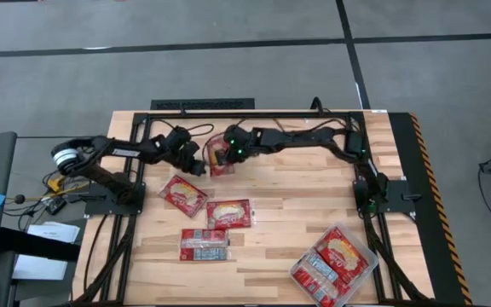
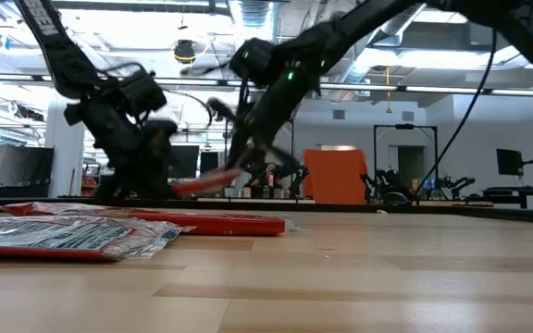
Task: Sort popcorn bags into baskets
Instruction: Put the red popcorn bag into the transparent bin
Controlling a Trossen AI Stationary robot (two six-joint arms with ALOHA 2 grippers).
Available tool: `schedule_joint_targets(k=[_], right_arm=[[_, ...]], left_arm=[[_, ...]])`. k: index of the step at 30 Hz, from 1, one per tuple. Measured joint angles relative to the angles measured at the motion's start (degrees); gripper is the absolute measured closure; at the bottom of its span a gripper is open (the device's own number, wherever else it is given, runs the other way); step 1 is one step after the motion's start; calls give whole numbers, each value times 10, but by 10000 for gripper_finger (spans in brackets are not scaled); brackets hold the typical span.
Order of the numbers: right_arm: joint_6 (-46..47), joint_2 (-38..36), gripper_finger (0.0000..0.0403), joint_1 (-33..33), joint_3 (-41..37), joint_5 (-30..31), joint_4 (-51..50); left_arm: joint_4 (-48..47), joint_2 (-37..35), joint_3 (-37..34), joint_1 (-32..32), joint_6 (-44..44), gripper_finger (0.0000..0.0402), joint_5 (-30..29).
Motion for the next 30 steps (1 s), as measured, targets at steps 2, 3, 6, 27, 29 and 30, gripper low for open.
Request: schedule_joint_targets(k=[2, 3, 6, 27, 29, 30], right_arm=[[-37, -31, 392, -3, 0, 1, -44], [-49, -44, 391, -6, 0, 3, -59], [-92, -91, 389, -12, -1, 2, -138], [281, -533, 387, 429, -50, 127, -662], [392, -555, 382, 519, -84, 142, -665], [441, -561, 381, 562, -102, 148, -663]], left_arm=[[-12, -31, 1, 0, -11, 400, 9], [-24, -48, 1, 1, -14, 400, 14], [-34, -102, 2, 0, -31, 400, 23], [-49, -294, 3, -1, -90, 400, -42], [-48, -294, 3, -1, -89, 400, -52], [-49, -294, 3, -1, -87, 400, -54]])
